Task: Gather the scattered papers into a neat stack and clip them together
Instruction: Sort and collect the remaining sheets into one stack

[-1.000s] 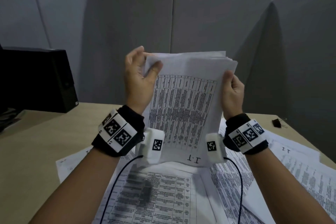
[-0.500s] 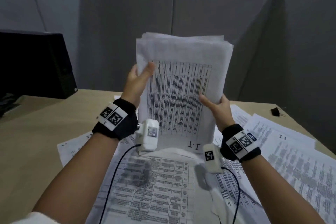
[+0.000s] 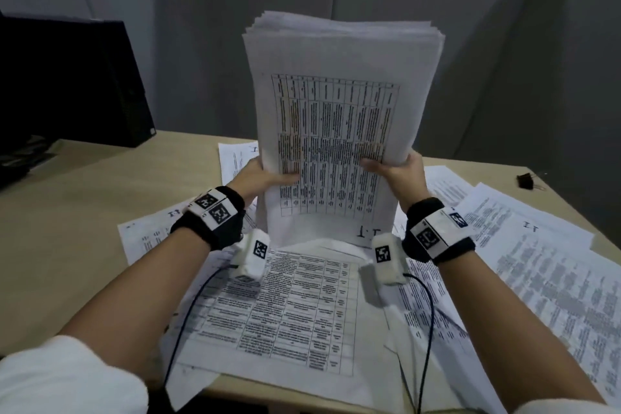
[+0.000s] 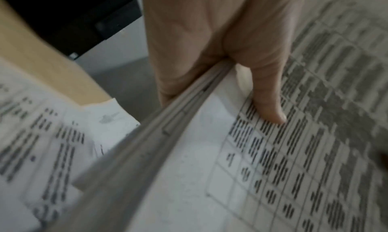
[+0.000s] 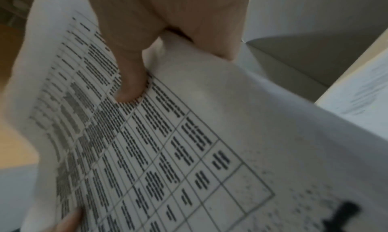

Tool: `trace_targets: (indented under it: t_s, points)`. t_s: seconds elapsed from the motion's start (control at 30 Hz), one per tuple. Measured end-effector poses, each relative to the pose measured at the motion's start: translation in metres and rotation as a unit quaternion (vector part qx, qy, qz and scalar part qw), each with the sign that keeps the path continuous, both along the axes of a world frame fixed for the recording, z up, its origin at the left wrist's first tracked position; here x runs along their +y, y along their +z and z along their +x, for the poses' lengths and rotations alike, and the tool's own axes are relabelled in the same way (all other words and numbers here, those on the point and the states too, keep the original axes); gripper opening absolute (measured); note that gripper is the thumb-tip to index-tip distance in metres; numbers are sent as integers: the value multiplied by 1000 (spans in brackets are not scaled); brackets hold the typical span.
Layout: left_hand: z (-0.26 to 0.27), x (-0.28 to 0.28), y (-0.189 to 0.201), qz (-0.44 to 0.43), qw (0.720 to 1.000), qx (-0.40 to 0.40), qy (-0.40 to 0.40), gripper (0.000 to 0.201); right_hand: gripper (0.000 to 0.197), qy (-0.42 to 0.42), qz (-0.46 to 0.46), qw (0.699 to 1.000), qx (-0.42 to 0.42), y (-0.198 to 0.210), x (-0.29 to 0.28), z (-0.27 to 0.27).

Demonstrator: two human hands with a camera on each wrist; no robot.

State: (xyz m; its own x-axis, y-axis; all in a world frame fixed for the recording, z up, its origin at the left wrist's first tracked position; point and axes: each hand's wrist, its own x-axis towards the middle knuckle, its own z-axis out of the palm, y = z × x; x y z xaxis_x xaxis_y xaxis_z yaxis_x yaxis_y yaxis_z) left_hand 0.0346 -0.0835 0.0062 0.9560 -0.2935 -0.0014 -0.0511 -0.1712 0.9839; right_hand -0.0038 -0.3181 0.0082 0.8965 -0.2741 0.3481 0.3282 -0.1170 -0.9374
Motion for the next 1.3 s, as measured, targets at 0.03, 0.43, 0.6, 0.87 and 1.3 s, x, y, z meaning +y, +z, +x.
trace_targets:
  t_s: [0.03,0.43,0.6,0.87,1.3]
  points:
    - [3,4,-1,41,999,4,-8,44,27,-12,-2,1000,-6,-1,5,2]
    - [-13,43,-35,530,819,-44,-215,76,27,-211,91,973,33,56,-67,-33]
    - [-8,39,-52,638,735,-53,-222,108,43,-98,-13,944,313,-9,-124,-73]
    - [3,23,-54,606,765,-68,-208,43,12,-112,-32,887,446,-69,-124,-68]
    - [-1,151,-22,646,762,15,-43,27,17,-136,-95,905,392,-65,-96,-36]
